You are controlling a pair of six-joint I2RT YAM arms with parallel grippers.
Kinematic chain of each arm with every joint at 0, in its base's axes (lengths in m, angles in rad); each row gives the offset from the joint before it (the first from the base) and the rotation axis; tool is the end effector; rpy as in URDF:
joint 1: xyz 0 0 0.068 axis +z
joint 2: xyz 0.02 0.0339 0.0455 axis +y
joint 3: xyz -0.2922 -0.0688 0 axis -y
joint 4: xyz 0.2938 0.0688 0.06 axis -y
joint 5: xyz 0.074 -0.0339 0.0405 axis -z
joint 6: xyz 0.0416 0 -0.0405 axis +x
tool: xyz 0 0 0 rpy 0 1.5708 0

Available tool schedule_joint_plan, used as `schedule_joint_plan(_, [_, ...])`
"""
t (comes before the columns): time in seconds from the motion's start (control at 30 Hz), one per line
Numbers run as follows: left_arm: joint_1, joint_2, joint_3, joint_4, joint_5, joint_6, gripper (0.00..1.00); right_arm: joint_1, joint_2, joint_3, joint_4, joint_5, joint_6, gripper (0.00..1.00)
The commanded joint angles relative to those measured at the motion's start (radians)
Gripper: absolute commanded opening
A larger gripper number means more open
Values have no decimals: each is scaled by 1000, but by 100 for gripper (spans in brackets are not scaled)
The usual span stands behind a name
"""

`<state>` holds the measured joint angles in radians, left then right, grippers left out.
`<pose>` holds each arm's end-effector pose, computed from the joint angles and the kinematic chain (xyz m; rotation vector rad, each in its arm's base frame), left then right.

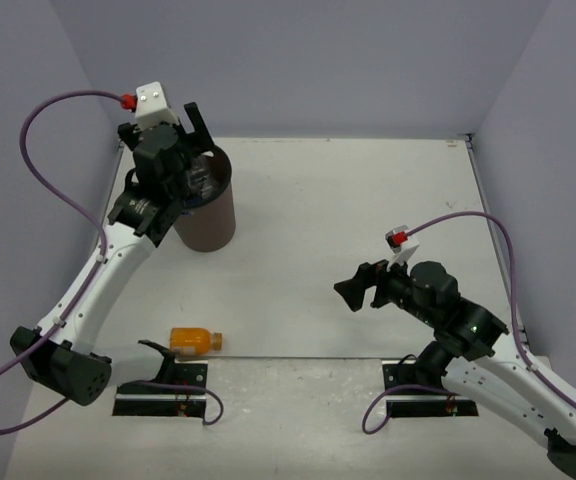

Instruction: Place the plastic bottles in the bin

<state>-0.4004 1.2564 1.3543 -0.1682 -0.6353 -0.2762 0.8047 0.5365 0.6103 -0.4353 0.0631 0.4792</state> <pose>0.3074 -0.1033 0.4723 -0.3793 1.5825 0.0013 0.1166 0.1174 0.3035 -0.2831 1.9950 0.7825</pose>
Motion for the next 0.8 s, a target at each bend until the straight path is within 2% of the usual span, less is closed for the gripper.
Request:
schedule_joint_plan(0.0, [2, -31, 52, -74, 46, -38, 100, 2, 0, -12, 2, 44, 28, 99])
schedule_joint_plan(0.13, [2, -36, 98, -149, 143, -83, 100, 2, 2, -9, -16, 70, 44, 99])
schedule_joint_plan(0.23, [-3, -50, 123, -203, 379, -122, 100, 2, 2, -6, -35, 102, 63, 99])
schedule_joint_plan(0.33, [-81, -60, 116, -240, 493, -131, 100, 2, 2, -14, -43, 127, 80, 99])
schedule_joint_plan(0.47, [-290, -78, 80, -282, 382, -132, 100, 1, 7, -28, -48, 191, 117, 99])
schedule_joint_plan(0.6, [-330, -81, 39, -369, 446, -196, 100, 1, 14, -30, -67, 223, 139, 99])
schedule_joint_plan(0.77, [-350, -139, -113, -569, 316, -457, 100, 2, -2, -54, -71, 237, 178, 99])
